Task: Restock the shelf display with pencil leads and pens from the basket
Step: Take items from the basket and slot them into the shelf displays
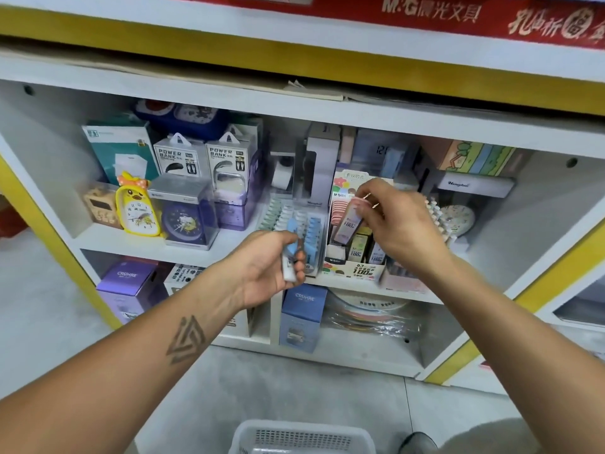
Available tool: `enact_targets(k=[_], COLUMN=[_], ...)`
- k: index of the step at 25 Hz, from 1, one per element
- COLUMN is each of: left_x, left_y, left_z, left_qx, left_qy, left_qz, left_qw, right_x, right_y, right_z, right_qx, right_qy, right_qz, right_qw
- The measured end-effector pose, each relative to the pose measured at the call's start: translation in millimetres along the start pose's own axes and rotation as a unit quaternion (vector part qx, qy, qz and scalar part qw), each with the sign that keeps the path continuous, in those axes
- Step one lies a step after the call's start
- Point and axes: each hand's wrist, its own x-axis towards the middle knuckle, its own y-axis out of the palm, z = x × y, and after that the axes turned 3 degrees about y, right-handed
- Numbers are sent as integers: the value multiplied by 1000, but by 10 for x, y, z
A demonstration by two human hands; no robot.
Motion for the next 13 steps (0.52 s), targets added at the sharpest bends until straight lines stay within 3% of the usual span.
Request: enact_targets(k=[5, 7, 10, 13], left_x=[30, 50, 69, 73], left_y=[-13, -10, 17, 37], left_z=[-25, -23, -23, -19], left_qx=[0, 8, 16, 17], left_qy=[13, 15, 18, 28], left_qz=[-5, 0, 1, -5], left_qw=[1000, 1000, 1000, 999], right_x=[59, 85, 142, 173], right_y=[176, 252, 296, 288], right_z=[-35, -35, -32, 7], right_qx=[18, -33, -128, -118], right_qy=[28, 21, 3, 20], right_qz=[81, 99, 59, 39], right_qw=[996, 994, 990, 992])
